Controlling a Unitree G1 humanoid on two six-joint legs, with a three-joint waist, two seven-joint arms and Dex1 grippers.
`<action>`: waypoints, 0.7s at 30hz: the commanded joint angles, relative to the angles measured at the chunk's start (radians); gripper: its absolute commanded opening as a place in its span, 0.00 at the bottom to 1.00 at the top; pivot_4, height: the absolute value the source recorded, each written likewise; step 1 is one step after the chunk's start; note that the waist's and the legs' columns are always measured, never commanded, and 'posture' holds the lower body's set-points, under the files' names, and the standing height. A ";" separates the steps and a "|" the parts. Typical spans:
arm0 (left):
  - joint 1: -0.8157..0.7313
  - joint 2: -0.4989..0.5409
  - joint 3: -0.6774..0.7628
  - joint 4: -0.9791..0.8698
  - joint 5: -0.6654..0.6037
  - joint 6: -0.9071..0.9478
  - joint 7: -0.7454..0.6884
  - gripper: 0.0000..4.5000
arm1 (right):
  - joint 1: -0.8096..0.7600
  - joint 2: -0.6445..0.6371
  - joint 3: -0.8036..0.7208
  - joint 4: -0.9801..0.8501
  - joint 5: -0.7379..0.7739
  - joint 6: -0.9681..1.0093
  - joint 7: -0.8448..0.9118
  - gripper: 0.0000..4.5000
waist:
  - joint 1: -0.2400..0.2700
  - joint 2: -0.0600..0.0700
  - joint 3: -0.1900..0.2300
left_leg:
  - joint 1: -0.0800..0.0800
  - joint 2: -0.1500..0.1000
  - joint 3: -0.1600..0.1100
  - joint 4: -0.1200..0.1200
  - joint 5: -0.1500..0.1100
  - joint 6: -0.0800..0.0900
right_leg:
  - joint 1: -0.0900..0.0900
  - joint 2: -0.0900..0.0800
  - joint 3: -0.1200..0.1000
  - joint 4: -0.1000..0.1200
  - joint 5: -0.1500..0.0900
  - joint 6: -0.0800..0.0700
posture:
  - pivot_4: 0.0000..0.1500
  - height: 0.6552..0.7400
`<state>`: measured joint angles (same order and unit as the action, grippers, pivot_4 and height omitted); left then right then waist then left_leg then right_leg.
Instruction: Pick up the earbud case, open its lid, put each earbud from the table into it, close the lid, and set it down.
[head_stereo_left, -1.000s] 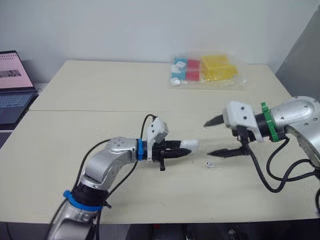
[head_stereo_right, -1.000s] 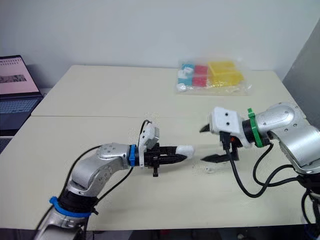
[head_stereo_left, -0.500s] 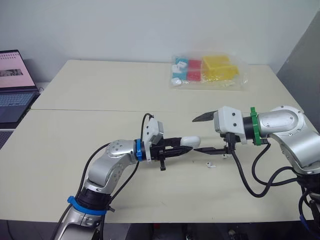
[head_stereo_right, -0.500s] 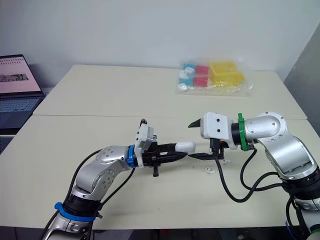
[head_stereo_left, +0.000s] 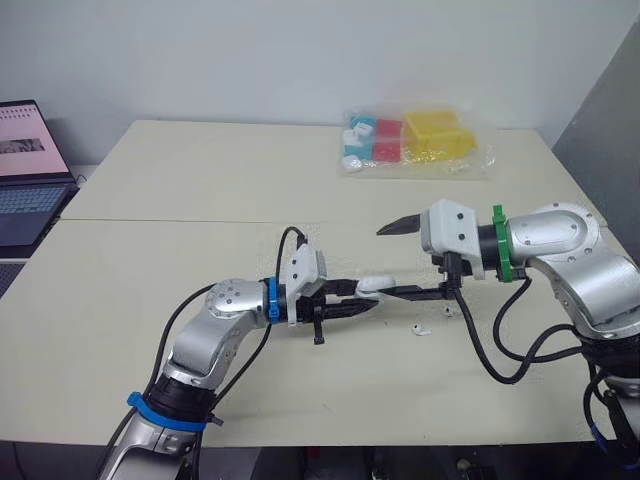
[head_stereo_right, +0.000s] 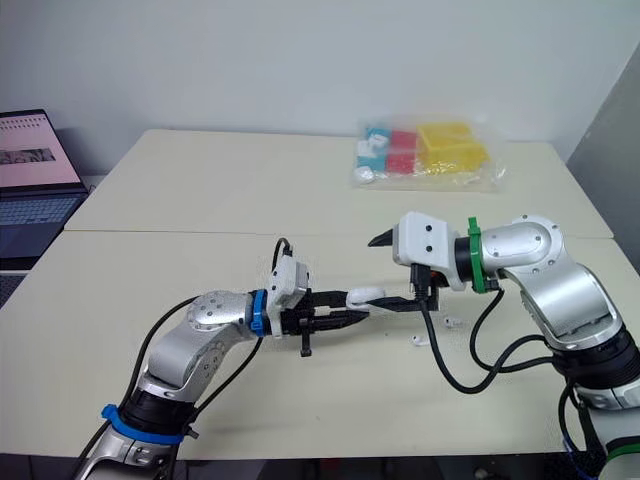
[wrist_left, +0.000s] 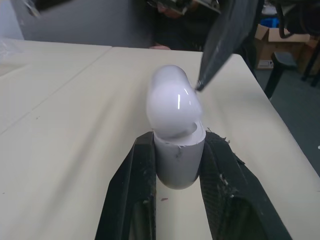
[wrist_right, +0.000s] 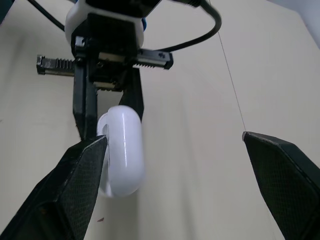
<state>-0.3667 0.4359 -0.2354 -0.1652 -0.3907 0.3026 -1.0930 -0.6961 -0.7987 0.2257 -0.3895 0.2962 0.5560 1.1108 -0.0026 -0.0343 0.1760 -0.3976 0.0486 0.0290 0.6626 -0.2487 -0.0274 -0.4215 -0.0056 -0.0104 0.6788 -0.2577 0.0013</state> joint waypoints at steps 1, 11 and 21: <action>-0.005 -0.006 -0.002 -0.029 -0.008 -0.036 -0.016 0.18 | -0.018 -0.006 -0.028 -0.025 0.004 0.017 -0.013 1.00 | 0.000 0.000 0.000 | 0.000 0.000 0.000 0.000 0.000 0.000 | 0.000 0.000 0.000 0.000 0.000 0.000 | 1.00 0.97; -0.004 -0.001 0.045 0.019 -0.002 -0.034 0.025 0.18 | 0.018 -0.122 -0.155 -0.058 0.147 0.148 0.068 1.00 | 0.001 0.000 0.000 | 0.000 0.000 0.000 0.000 0.000 0.000 | 0.000 0.000 0.000 0.000 0.000 0.000 | 1.00 0.97; 0.078 0.081 0.102 -0.033 0.017 -0.065 0.046 0.18 | 0.251 -0.324 -0.075 -0.042 -0.032 0.147 -0.002 1.00 | -0.003 0.000 0.000 | 0.000 0.000 0.000 -0.001 0.000 0.000 | 0.000 -0.001 0.000 -0.001 0.000 0.000 | 1.00 0.97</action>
<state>-0.2848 0.5091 -0.1498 -0.1495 -0.3737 0.2635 -1.0395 -0.4392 -1.1198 0.1191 -0.4450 0.3202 0.7341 1.1267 -0.0058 -0.0339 0.1763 -0.3968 0.0492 0.0292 0.6616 -0.2488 -0.0273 -0.4217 -0.0068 -0.0098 0.6777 -0.2578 0.0014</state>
